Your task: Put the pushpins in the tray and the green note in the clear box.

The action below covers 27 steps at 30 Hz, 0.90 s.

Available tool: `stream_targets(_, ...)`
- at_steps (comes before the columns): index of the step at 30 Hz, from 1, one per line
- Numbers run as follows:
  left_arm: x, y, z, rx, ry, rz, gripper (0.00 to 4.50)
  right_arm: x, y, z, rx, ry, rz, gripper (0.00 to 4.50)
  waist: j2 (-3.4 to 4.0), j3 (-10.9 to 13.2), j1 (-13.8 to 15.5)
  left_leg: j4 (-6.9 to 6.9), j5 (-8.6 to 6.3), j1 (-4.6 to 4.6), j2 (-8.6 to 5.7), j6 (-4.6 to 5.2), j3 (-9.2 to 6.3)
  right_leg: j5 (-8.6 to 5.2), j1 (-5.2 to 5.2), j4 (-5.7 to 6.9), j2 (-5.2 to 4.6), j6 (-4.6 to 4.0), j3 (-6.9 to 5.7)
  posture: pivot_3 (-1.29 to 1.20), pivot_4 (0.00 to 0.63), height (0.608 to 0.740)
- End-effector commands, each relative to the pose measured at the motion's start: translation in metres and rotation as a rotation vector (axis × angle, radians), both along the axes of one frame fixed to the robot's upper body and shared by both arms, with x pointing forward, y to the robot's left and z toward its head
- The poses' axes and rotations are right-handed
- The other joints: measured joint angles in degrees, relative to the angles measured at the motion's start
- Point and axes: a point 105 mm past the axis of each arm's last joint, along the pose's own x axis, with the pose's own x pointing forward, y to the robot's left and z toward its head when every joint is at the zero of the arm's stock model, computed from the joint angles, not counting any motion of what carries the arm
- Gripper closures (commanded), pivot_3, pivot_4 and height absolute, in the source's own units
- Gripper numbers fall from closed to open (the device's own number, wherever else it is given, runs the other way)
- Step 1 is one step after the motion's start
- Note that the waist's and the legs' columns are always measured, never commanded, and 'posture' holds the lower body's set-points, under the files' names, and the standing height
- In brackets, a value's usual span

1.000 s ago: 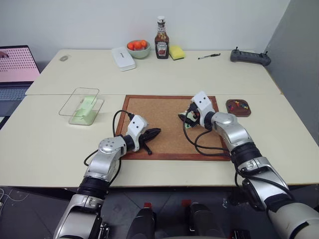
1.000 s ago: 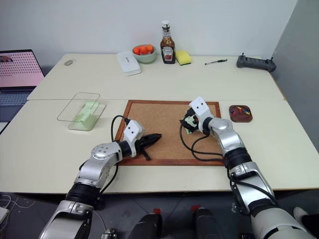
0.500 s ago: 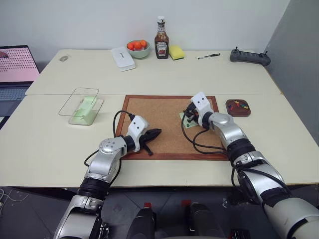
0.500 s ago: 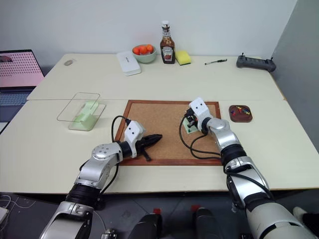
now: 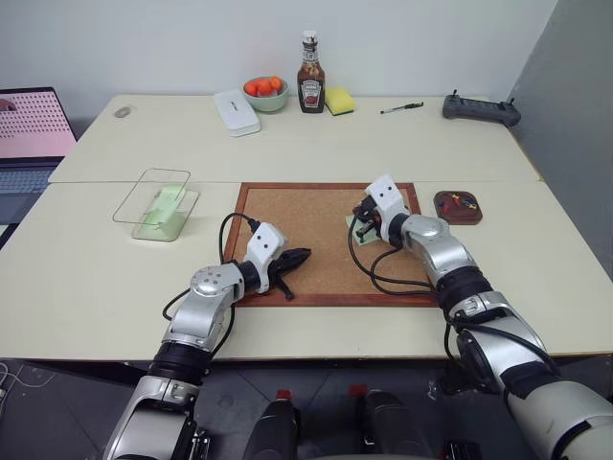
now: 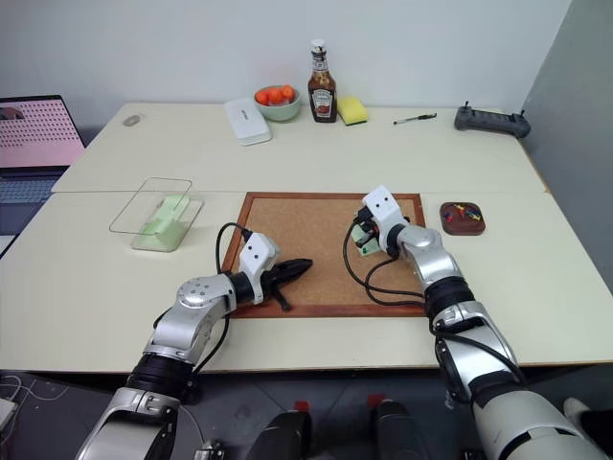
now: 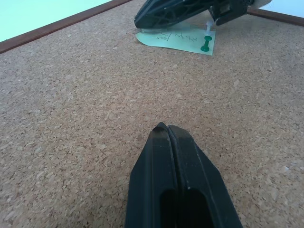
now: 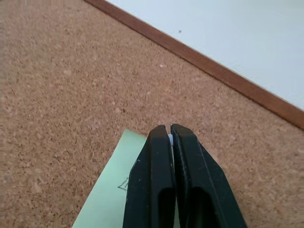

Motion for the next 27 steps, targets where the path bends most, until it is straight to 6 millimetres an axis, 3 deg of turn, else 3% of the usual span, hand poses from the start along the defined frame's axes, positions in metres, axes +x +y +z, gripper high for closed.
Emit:
stream_targets(1, -0.006, -0.002, -0.010, 0.029, 0.028, -0.021, 4.50, -0.001, 0.002, 0.032, 0.062, -0.081, 0.014, 4.46, 0.01, 0.0, 0.0, 0.00, 0.00, 0.00, 0.00, 0.00, -0.01, 0.00, 0.01, 0.00, 0.00, 0.00, -0.01, 0.00, 0.150, 0.740)
stream_targets(7, -0.007, -0.003, -0.011, 0.032, 0.030, -0.027, 4.50, -0.004, -0.004, 0.050, 0.118, -0.117, -0.009, 4.46, 0.02, 0.0, 0.0, 0.00, 0.00, 0.00, 0.00, 0.00, -0.01, 0.00, 0.01, -0.01, 0.00, 0.00, 0.00, 0.00, 0.150, 0.740)
stream_targets(12, -0.008, -0.004, -0.012, 0.032, 0.030, -0.028, 4.50, 0.006, -0.060, 0.071, 0.102, -0.210, -0.195, 4.46, 0.01, 0.0, 0.2, 0.00, 0.00, -0.03, -0.01, 0.00, -0.02, 0.00, 0.01, -0.04, -0.01, 0.00, -0.02, 0.00, 0.150, 0.740)
stream_targets(16, -0.008, -0.004, -0.012, 0.035, 0.029, -0.029, 4.50, 0.012, -0.117, 0.057, -0.027, -0.227, -0.408, 4.46, 0.03, 0.0, 0.2, -0.02, 0.00, -0.02, -0.05, 0.01, 0.04, -0.01, 0.01, -0.07, -0.06, 0.00, 0.02, 0.00, 0.150, 0.740)
stream_targets(19, -0.008, -0.004, -0.012, 0.037, 0.027, -0.033, 4.50, 0.013, -0.141, 0.047, -0.147, -0.237, -0.501, 4.46, 0.06, 0.0, 0.1, -0.02, 0.00, -0.01, -0.04, 0.01, 0.08, -0.01, 0.01, -0.05, -0.06, 0.00, 0.04, 0.00, 0.150, 0.740)
stream_targets(27, -0.008, -0.008, -0.012, 0.041, 0.024, -0.053, 4.50, 0.012, -0.163, 0.016, -0.293, -0.181, -0.575, 4.46, 0.11, -0.1, 0.0, -0.01, 0.01, 0.02, -0.04, 0.03, 0.16, 0.00, 0.01, -0.02, -0.06, 0.01, 0.12, 0.00, 0.150, 0.740)
